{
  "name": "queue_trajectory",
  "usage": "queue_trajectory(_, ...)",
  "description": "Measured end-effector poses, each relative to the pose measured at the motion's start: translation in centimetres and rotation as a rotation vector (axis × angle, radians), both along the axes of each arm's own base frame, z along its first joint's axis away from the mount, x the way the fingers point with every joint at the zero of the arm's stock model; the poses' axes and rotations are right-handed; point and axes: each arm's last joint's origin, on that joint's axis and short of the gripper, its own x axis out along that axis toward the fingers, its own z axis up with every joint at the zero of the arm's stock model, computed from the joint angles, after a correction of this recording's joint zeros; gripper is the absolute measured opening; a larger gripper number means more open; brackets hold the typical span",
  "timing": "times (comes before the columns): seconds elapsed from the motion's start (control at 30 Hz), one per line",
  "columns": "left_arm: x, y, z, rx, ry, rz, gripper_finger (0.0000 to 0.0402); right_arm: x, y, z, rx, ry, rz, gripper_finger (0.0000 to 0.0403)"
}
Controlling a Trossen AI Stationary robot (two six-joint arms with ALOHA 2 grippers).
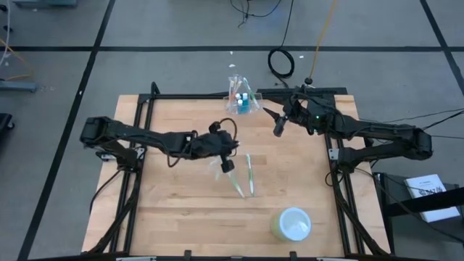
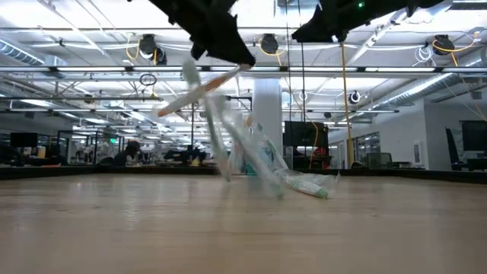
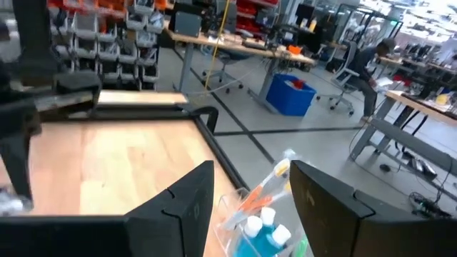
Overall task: Pick & Place toothbrushing station
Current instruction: Put the orange toothbrush into the transparent organizer
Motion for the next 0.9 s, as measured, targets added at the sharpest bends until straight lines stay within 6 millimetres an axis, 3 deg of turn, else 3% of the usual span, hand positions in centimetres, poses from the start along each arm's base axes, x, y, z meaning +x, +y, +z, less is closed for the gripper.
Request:
queue_trajectory(0.17,0.0,0.7,1.9,0.051,-0.122,-0.046,0.0007,-0.7,0.4,0.1,0.045,0.004,0.041,0.0176)
queue_trajectory(0.3,0.3,1.3,2.4,0.113,-0.161,-0.074,0.0005,-0.7,0.7,0.0,0.081,0.010,0.099,0.0176)
queue_trajectory(0.47,0.6,3.4,3.7,0.233,-0.252,-0.051,0.0010,-0.6,0.7,-1.0,0.082,0.005,0.127,0.0176)
queue_trajectory(0.67,-0.1,9.7,4.8,0.221,-0.373,-0.116,0.0006,-1.1,0.6,-2.3,0.043,-0.003,0.121,0.0176)
queue_trajectory(0.9,-2.6,17.8,5.7,0.233,-0.541,-0.155,0.0006,-2.0,-0.1,-2.7,0.017,-0.028,0.079,0.0176)
